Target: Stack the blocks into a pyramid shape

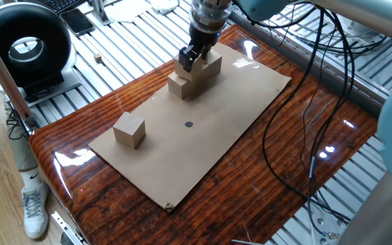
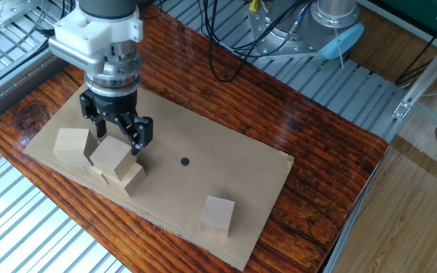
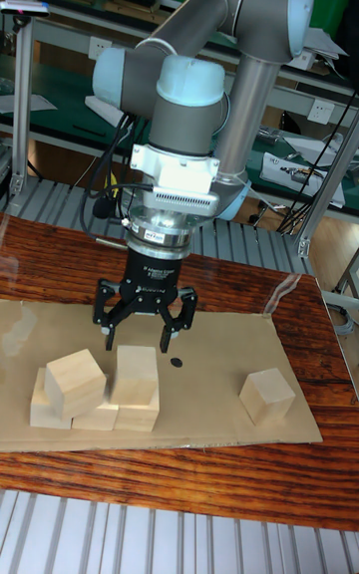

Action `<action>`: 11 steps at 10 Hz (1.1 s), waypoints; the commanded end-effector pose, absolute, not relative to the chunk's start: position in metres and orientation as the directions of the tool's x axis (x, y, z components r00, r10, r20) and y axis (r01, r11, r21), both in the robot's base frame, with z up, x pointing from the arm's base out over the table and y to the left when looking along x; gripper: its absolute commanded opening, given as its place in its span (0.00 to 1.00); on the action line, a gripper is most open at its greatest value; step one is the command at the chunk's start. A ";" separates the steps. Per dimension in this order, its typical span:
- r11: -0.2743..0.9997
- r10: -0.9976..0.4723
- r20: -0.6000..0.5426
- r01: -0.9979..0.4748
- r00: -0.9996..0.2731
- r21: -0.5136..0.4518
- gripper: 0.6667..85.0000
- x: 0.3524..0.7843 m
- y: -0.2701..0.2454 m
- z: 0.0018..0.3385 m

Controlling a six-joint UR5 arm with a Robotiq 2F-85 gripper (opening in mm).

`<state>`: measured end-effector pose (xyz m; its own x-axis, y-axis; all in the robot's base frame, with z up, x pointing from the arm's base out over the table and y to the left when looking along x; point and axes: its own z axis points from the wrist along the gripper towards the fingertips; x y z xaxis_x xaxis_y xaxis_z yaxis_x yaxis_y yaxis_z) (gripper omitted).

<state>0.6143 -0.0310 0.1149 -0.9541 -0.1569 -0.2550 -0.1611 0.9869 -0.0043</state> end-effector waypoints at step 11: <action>0.697 -0.660 -0.152 -0.523 -0.736 -0.491 0.00 0.645 -0.125 0.149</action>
